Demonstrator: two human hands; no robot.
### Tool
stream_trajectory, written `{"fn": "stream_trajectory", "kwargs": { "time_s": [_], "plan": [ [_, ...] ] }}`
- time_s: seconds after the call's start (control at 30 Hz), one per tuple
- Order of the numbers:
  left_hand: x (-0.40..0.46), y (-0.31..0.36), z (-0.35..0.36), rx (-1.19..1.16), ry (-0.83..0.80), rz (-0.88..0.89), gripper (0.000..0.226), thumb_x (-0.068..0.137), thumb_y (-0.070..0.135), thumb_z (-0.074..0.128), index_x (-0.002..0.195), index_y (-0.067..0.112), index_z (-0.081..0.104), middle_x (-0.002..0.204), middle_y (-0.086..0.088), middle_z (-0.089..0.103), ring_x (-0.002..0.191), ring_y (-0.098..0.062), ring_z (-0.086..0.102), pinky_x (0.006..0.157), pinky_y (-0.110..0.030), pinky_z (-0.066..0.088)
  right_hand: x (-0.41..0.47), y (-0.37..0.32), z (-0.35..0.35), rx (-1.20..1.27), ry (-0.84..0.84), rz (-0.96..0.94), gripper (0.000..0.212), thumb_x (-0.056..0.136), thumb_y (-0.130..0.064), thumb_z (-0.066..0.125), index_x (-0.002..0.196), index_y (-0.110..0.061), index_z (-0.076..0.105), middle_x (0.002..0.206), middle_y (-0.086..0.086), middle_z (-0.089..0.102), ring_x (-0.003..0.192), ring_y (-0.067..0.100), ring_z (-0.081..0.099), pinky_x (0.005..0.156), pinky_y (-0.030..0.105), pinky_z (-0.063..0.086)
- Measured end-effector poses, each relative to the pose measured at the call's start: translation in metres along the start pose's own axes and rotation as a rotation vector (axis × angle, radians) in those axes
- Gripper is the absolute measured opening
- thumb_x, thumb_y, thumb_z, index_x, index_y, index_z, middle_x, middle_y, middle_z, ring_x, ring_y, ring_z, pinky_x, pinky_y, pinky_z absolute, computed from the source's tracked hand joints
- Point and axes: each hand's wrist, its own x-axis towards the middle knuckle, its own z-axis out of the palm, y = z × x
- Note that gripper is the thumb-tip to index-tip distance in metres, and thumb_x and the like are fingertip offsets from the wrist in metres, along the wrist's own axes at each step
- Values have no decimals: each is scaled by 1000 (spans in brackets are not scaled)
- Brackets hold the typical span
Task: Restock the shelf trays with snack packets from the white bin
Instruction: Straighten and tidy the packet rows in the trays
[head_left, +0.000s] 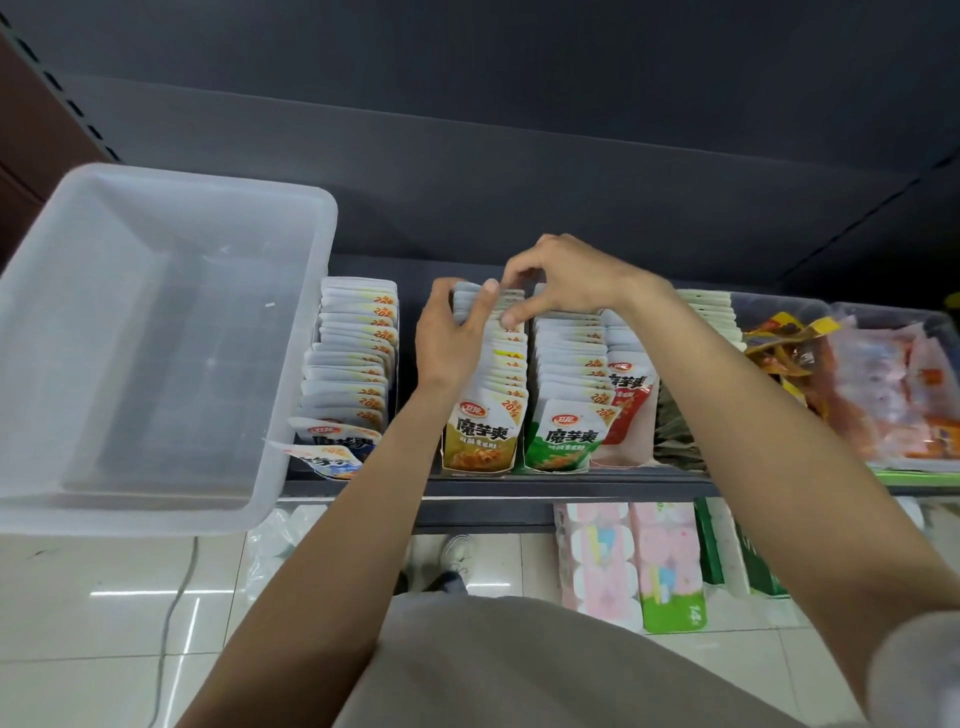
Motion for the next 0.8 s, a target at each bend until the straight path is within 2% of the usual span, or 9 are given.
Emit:
{"fn": "stream_trajectory", "kwargs": {
  "time_s": [0.07,0.13,0.27,0.4,0.5,0.57,0.63,0.7,0.8],
  "plan": [
    [5,2,1,-2,6,-26,27,92,44,53,97,18,54,83,10,58,75,1,54,63,-10,38,6,2,-3,51,-34,-2,25,74,-38,77,89,-19,70,89,-8,67,85,4,56,74,21,41],
    [9,2,2,-7,18,-41,29,91,45,54,92,16,57,83,6,60,74,-3,55,63,-14,39,12,4,-6,56,-53,1,17,75,-36,77,83,-22,70,85,-8,69,84,6,62,81,27,48],
    [12,4,5,-4,73,-99,40,89,46,56,67,15,44,64,6,48,58,-6,44,57,-22,34,18,6,-10,86,-90,26,14,79,-33,74,85,-20,74,83,-6,71,80,6,63,81,30,49],
    [15,8,6,-19,78,-151,44,90,47,55,63,14,42,59,6,42,54,-7,37,54,-23,33,20,9,-11,99,-114,22,14,84,-32,69,90,-20,74,84,-9,69,79,4,61,78,26,47],
    [13,9,4,-75,45,-155,40,94,45,48,75,10,53,63,6,47,59,-5,41,59,-23,35,19,12,-13,125,-105,23,13,87,-32,66,92,-23,72,87,-14,69,83,-2,61,81,21,44],
    [10,11,2,-111,6,-152,39,98,44,40,96,12,62,79,6,56,74,-6,50,68,-23,38,15,13,-12,124,-93,25,12,90,-31,62,93,-24,71,91,-14,69,88,-1,61,87,23,46],
    [7,13,-1,-131,-42,-160,43,100,43,29,115,21,63,101,7,59,94,-7,52,79,-22,38,6,12,-9,90,-49,26,16,95,-29,56,100,-23,70,100,-11,68,96,4,60,89,24,45],
    [7,13,-3,-136,-72,-158,47,102,42,20,123,26,59,118,5,58,109,-10,50,91,-24,37,-8,6,-4,98,54,39,24,98,-27,50,116,-20,65,112,-9,65,105,5,57,89,19,41],
    [7,17,-5,-147,-66,-162,48,103,41,17,129,27,54,136,0,52,126,-15,45,105,-28,32,-39,-11,9,311,302,101,34,98,-24,50,131,-19,54,127,-2,59,109,1,54,90,7,38]
  ]
}}
